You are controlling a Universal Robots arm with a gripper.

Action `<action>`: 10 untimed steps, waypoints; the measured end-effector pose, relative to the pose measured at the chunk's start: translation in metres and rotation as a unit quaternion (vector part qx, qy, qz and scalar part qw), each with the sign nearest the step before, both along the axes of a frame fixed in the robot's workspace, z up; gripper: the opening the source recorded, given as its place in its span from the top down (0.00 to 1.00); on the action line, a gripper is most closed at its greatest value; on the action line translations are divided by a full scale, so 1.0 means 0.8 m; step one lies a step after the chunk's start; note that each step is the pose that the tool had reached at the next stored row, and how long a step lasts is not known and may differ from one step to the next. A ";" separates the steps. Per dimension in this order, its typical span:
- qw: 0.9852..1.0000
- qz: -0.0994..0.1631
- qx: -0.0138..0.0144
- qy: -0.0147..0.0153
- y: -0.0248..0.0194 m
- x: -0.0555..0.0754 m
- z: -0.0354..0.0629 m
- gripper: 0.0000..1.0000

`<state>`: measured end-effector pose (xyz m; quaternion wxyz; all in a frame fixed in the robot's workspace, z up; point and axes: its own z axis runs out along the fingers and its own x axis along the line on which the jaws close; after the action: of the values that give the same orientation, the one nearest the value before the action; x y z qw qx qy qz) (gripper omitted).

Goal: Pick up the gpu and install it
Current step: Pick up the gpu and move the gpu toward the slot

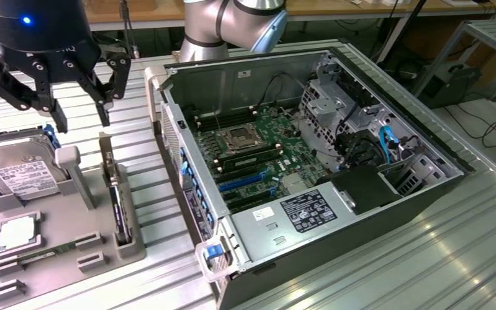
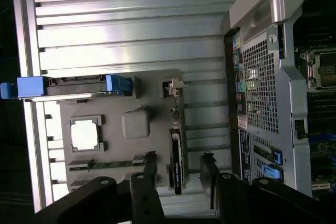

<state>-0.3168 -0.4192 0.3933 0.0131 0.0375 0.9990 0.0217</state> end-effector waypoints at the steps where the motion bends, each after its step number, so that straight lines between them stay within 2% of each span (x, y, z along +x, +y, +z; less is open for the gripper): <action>1: 1.000 0.000 0.000 0.000 0.0000 0.000 0.000 0.46; 4: 1.000 0.002 0.000 0.000 0.0000 -0.001 -0.004 0.28; 10: 1.000 0.006 0.000 0.000 0.0001 -0.001 -0.015 0.28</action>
<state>-0.3177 -0.4191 0.3814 0.0129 0.0312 0.9992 0.0218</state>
